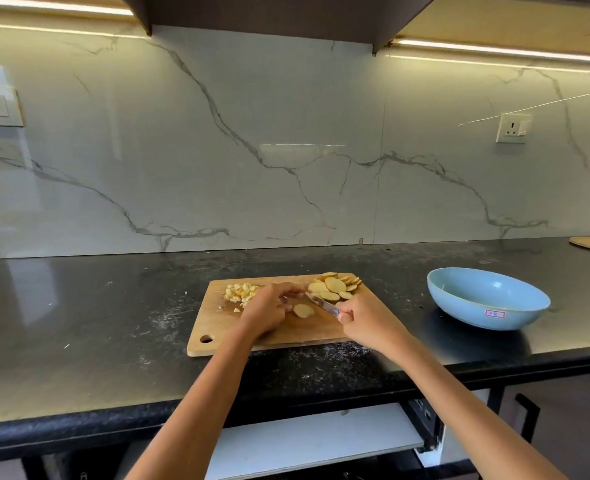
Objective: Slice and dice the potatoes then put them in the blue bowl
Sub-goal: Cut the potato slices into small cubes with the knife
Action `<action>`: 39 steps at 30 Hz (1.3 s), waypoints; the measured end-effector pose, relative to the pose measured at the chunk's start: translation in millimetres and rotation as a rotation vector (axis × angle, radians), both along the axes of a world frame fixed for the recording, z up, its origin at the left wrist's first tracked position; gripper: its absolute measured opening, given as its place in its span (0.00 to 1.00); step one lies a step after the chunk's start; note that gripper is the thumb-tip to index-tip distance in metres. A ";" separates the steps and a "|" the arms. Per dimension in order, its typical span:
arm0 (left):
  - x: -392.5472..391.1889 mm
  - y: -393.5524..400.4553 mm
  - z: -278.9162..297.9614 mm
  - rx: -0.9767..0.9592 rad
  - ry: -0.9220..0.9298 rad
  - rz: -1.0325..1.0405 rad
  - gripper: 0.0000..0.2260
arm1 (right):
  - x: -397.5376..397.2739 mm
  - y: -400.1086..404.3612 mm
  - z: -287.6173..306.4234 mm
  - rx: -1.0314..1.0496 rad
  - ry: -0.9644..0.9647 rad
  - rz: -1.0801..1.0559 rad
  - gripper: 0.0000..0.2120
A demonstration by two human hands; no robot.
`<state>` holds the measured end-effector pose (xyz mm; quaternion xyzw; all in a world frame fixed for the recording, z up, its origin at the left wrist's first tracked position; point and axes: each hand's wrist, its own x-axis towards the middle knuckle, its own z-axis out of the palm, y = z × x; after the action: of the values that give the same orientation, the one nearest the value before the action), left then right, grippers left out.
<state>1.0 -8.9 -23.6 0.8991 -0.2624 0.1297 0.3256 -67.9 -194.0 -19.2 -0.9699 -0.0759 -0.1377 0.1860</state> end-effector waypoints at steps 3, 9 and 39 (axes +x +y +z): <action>-1.0 0.8 -0.8 0.062 -0.003 -0.037 0.18 | -0.7 2.5 0.0 0.021 0.005 -0.044 0.18; -4.3 4.7 0.2 0.022 0.002 -0.057 0.17 | -3.0 8.7 2.3 0.022 0.026 -0.030 0.20; -8.5 -6.3 -0.2 -0.021 -0.052 -0.044 0.17 | -31.5 34.1 16.8 -0.138 0.039 -0.168 0.14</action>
<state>-7.5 -15.2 -23.7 0.8859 -0.2890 0.1486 0.3311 -99.4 -159.9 -2.4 -0.9859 0.0002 -0.1282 0.1079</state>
